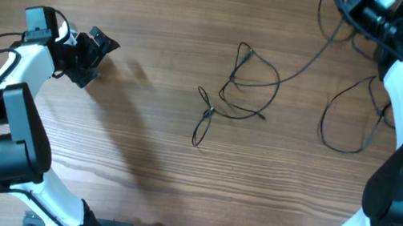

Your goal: Untangle cables

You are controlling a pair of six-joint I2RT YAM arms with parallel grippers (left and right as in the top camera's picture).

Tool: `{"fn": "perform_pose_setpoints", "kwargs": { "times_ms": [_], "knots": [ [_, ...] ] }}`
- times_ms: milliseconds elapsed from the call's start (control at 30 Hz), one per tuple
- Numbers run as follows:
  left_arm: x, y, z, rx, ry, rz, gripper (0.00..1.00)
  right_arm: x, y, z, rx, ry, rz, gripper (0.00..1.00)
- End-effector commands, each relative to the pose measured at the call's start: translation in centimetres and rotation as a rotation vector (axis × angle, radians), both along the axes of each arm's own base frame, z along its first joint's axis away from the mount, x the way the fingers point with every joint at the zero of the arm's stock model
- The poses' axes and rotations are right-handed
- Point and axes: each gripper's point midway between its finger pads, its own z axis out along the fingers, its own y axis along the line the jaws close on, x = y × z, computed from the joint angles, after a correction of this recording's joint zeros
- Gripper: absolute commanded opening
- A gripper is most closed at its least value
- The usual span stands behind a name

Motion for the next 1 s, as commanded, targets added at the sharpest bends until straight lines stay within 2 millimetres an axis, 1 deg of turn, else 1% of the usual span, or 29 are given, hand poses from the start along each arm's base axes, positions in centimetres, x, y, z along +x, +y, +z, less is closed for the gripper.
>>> {"fn": "perform_pose_setpoints", "kwargs": {
  "times_ms": [0,33,67,100,133,167,200,233,267,300,367,467,500,533,567,600,633,700,767,800,900,933,967],
  "knots": [
    [-0.3,-0.1,-0.8,0.010,0.012,-0.019,1.00,-4.2,7.6,8.1,0.104,-0.262,0.361,0.05],
    [-0.3,-0.1,-0.8,0.010,0.012,-0.019,1.00,-4.9,8.9,11.0,0.117,-0.375,0.385,0.05],
    [-0.3,-0.1,-0.8,0.010,0.012,-0.019,1.00,-5.4,9.5,12.9,0.129,-0.448,0.384,0.04],
    [-0.3,-0.1,-0.8,0.011,0.012,-0.019,1.00,-5.8,10.0,16.0,0.162,-0.579,0.347,0.05],
    [-0.3,-0.1,-0.8,0.011,0.012,-0.019,1.00,-6.0,9.8,18.5,0.199,-0.685,0.282,0.04],
    [-0.3,-0.1,-0.8,0.010,0.012,-0.018,1.00,-5.7,8.9,20.3,0.244,-0.743,0.192,0.04],
    [-0.3,-0.1,-0.8,0.010,0.012,-0.019,1.00,-5.3,8.2,21.2,0.280,-0.759,0.132,0.04],
    [-0.3,-0.1,-0.8,0.010,0.012,-0.019,1.00,-4.8,6.9,22.2,0.364,-0.745,0.054,0.04],
    [-0.3,-0.1,-0.8,0.010,0.012,-0.018,1.00,-4.2,5.6,22.7,0.459,-0.703,-0.012,0.04],
    [-0.3,-0.1,-0.8,0.010,0.012,-0.018,1.00,-3.8,4.8,22.9,0.490,-0.698,-0.053,0.04],
    [-0.3,-0.1,-0.8,0.010,0.012,-0.018,1.00,-3.2,3.0,23.3,0.455,-0.755,-0.158,0.04],
    [-0.3,-0.1,-0.8,0.010,0.012,-0.018,1.00,-2.0,1.2,22.8,0.372,-0.784,-0.275,0.04],
    [-0.3,-0.1,-0.8,0.010,0.012,-0.018,1.00,-1.7,0.5,22.7,0.400,-0.764,-0.303,0.04],
    [-0.3,-0.1,-0.8,0.010,0.012,-0.018,1.00,-1.7,0.0,22.9,0.475,-0.732,-0.315,0.05],
    [-0.3,-0.1,-0.8,0.010,0.012,-0.018,1.00,-2.1,-0.5,23.7,0.535,-0.746,-0.327,0.04],
    [-0.3,-0.1,-0.8,0.010,0.012,-0.018,1.00,-3.0,-1.1,25.1,0.564,-0.810,-0.344,0.05],
    [-0.3,-0.1,-0.8,0.010,0.012,-0.018,1.00,-4.3,-2.1,27.1,0.608,-0.887,-0.375,0.05],
    [-0.3,-0.1,-0.8,0.010,0.012,-0.018,1.00,-4.9,-2.2,28.9,0.609,-0.921,-0.375,0.05],
    [-0.3,-0.1,-0.8,0.010,0.012,-0.018,1.00,-5.2,-1.6,30.6,0.546,-0.941,-0.362,0.05],
    [-0.3,-0.1,-0.8,0.010,0.012,-0.018,1.00,-5.3,-1.1,31.7,0.472,-0.951,-0.355,0.05],
    [-0.3,-0.1,-0.8,0.010,0.012,-0.018,1.00,-5.0,-0.1,33.8,0.231,-0.929,-0.394,0.05],
    [-0.3,-0.1,-0.8,0.010,0.012,-0.018,1.00,-4.8,-0.3,34.3,0.131,-0.899,-0.439,0.05],
    [-0.3,-0.1,-0.8,0.010,0.012,-0.018,1.00,-4.6,-0.6,34.6,0.083,-0.883,-0.461,0.05]
  ]
}}
